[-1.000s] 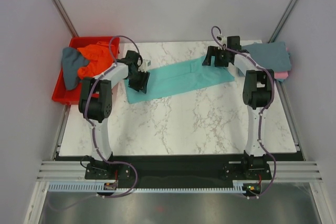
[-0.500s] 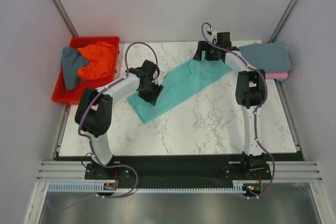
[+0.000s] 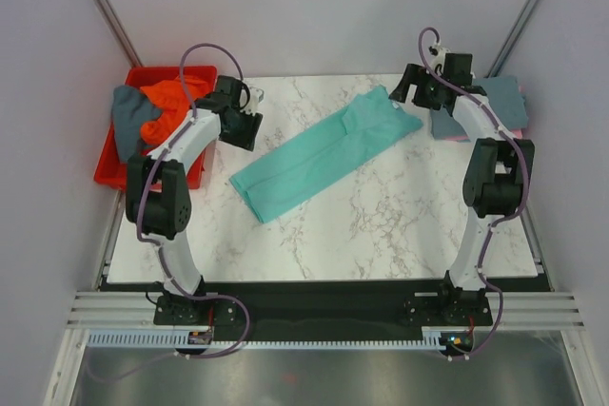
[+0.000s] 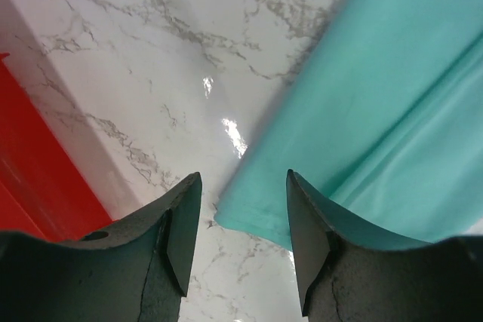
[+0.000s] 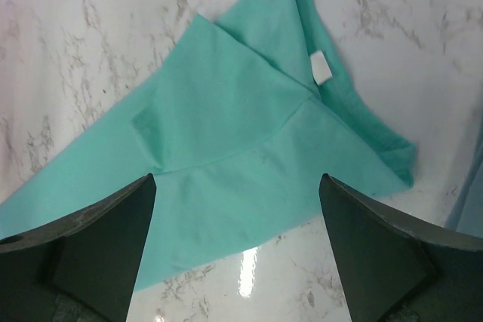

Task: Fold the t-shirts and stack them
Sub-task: Fold the tshirt

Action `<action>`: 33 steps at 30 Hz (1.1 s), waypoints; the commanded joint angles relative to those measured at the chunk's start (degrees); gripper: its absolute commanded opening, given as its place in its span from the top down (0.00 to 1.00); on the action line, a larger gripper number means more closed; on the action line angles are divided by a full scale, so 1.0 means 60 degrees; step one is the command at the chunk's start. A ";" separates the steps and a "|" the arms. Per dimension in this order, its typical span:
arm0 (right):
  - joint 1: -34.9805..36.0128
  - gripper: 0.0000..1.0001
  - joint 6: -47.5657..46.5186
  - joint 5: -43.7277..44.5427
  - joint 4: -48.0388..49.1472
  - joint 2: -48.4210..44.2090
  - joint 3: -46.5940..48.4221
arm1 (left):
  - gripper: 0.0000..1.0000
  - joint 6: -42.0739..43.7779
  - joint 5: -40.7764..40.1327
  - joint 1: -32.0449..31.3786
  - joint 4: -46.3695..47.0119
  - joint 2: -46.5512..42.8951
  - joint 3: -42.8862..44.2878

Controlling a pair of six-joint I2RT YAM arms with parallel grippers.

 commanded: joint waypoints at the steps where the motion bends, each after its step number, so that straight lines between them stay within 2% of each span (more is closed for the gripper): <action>1: 0.0051 0.02 0.0248 -0.0115 -0.0251 0.0409 -0.0489 | 0.44 0.0515 0.0125 0.0176 0.0062 0.0764 0.0383; 16: 0.0051 0.02 0.0350 -0.0188 -0.0266 0.1494 -0.0607 | 0.46 0.0340 0.0682 0.0338 -0.0143 0.2290 0.0179; 24: 0.0270 0.02 0.0306 -0.0057 -0.0266 0.2810 0.0813 | 0.49 0.0223 0.1004 0.0119 -0.0450 0.1588 -0.1004; 33: 0.1047 0.02 0.0482 -0.0056 -0.0061 0.4100 0.2762 | 0.50 0.0223 0.1078 -0.1154 -0.0451 0.0344 -0.2763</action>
